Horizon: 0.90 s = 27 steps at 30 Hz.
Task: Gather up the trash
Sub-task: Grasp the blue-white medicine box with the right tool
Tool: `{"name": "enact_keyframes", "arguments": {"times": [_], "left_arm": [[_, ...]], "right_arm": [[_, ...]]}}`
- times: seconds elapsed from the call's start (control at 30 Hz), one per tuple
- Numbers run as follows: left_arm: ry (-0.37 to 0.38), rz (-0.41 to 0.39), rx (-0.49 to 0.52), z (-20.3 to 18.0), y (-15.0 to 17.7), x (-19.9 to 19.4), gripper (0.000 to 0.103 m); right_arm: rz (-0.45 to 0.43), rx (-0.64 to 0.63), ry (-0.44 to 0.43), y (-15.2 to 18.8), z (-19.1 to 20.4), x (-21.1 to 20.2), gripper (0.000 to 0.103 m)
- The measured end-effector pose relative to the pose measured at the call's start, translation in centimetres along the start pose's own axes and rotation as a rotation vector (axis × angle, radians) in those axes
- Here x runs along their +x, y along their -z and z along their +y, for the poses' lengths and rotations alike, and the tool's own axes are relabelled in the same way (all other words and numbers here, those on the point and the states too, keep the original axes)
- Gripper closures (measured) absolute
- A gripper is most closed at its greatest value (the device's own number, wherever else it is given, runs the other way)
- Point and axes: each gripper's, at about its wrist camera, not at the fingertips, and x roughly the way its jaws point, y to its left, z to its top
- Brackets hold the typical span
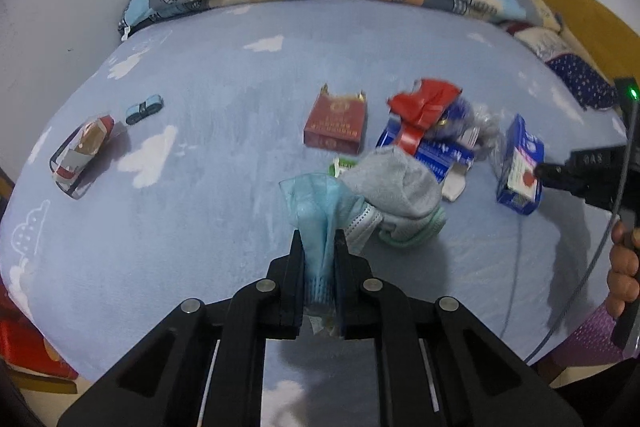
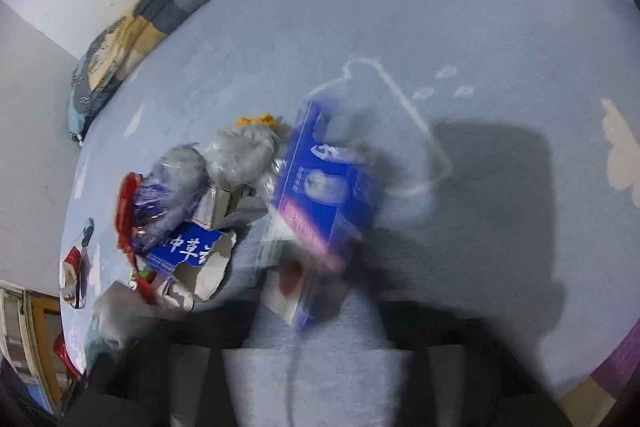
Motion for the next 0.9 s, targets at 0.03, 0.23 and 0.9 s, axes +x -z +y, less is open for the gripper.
{"name": "enact_keyframes", "arguments": {"times": [0.03, 0.23, 0.9], "left_arm": [[0.014, -0.009, -0.007, 0.1, -0.1, -0.2, 0.092], [0.024, -0.038, -0.030, 0.3, -0.1, -1.0, 0.092], [0.068, -0.140, -0.077, 1.4, -0.4, -3.6, 0.092]], "right_arm": [[-0.013, -0.001, 0.003, 0.1, -0.1, -0.5, 0.090], [-0.058, -0.025, -0.007, 0.6, -0.9, -2.6, 0.097], [-0.034, -0.054, 0.086, 0.1, 1.5, 2.5, 0.035]]}}
